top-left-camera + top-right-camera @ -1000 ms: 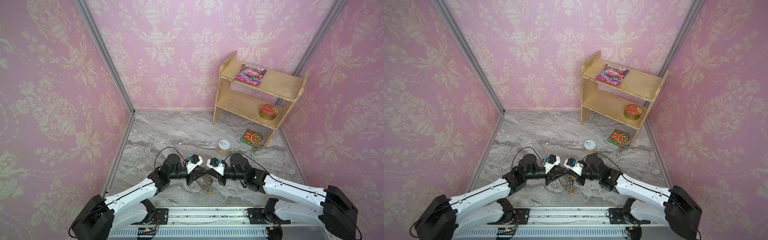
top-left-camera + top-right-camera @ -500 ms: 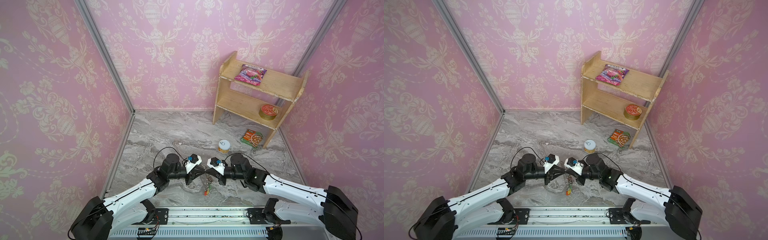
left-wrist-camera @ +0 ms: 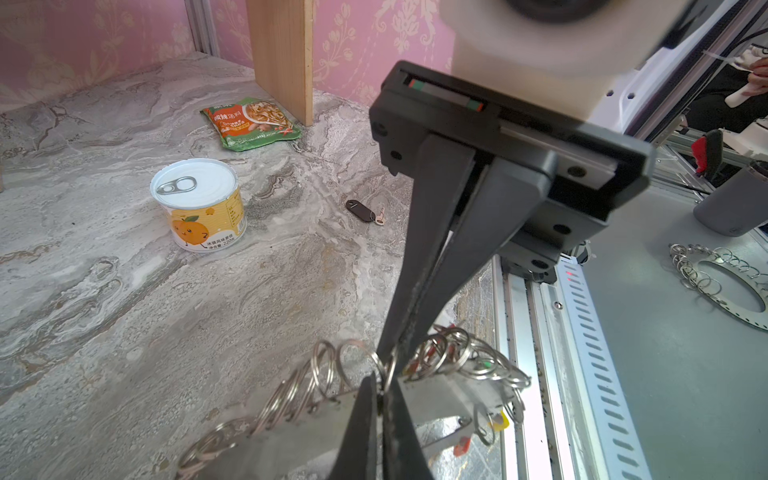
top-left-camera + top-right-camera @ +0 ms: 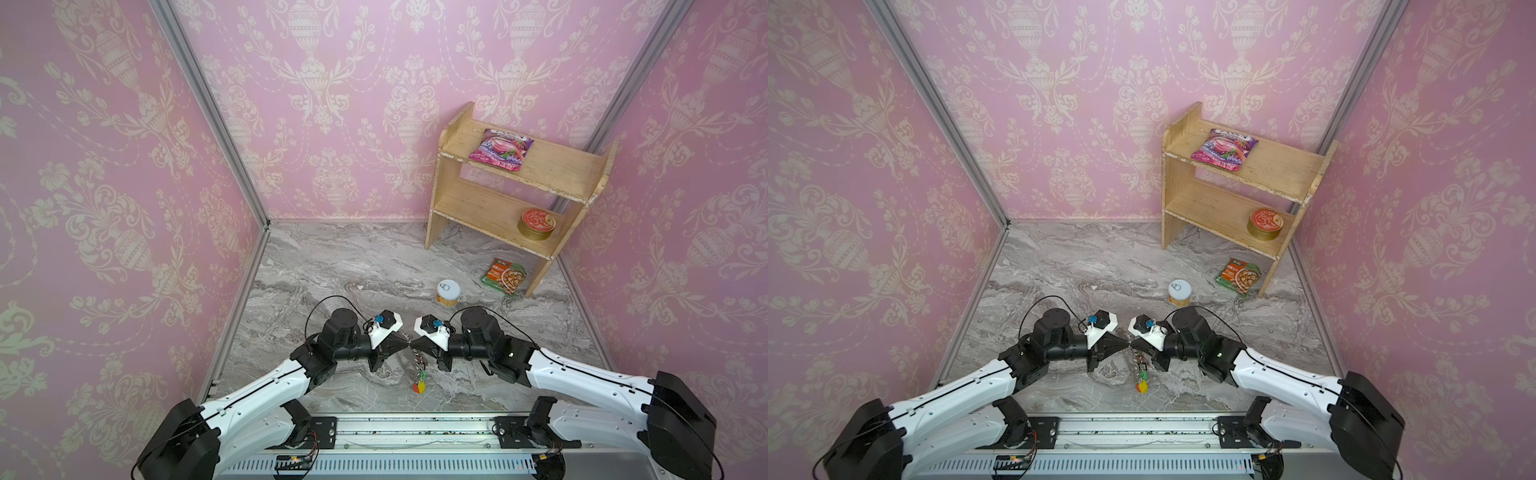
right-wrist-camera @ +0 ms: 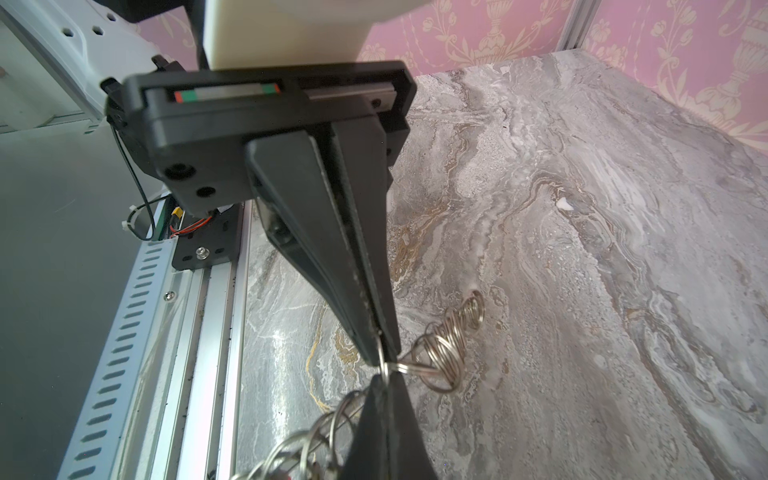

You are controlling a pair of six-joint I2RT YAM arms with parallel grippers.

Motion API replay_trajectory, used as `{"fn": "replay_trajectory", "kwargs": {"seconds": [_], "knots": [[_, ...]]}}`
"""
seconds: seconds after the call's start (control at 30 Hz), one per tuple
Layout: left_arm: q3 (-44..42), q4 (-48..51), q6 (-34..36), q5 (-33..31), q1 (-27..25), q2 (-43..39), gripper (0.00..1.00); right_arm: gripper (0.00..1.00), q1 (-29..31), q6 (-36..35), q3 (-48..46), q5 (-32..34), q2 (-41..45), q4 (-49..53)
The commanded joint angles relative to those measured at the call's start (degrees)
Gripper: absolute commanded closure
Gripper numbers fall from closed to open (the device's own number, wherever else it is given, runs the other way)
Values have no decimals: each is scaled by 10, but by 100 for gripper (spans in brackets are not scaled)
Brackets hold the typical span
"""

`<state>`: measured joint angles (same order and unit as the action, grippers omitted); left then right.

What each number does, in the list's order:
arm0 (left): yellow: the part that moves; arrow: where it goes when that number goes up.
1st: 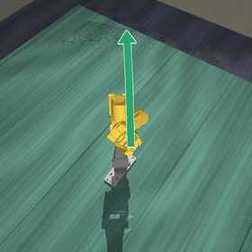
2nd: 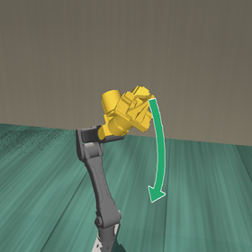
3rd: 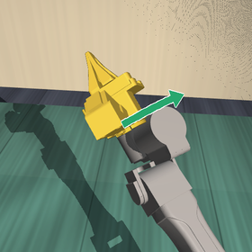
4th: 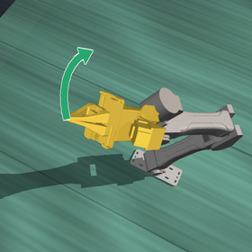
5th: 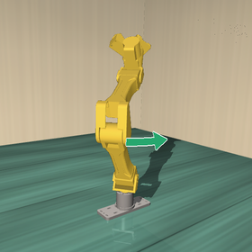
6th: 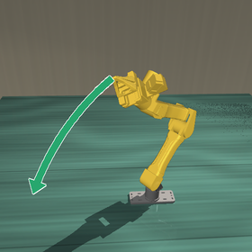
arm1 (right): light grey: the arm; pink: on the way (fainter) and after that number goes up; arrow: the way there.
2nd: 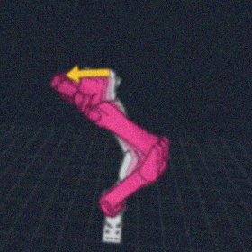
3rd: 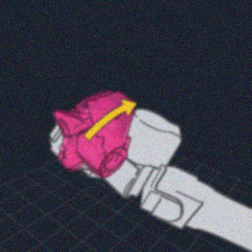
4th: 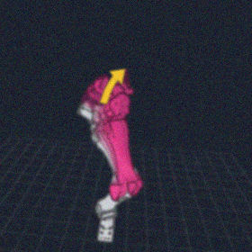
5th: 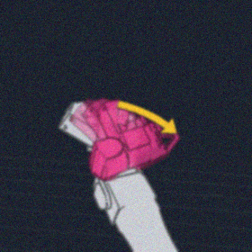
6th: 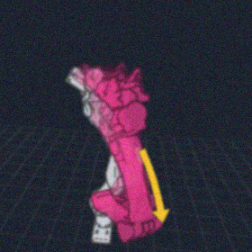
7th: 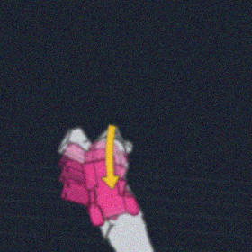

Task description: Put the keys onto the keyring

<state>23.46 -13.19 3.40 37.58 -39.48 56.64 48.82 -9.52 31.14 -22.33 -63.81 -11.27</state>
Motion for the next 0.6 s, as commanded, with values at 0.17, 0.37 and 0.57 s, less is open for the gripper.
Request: {"fn": "replay_trajectory", "kwargs": {"seconds": [0.17,0.37,0.57], "knots": [[16,56,13,-6,1,-14,100,78,-5,9,2,33,13,-14],[37,114,78,-39,2,-58,100,49,-10,30,-11,87,55,20],[45,155,124,-51,-1,-105,100,25,-33,93,-22,106,107,60]]}}
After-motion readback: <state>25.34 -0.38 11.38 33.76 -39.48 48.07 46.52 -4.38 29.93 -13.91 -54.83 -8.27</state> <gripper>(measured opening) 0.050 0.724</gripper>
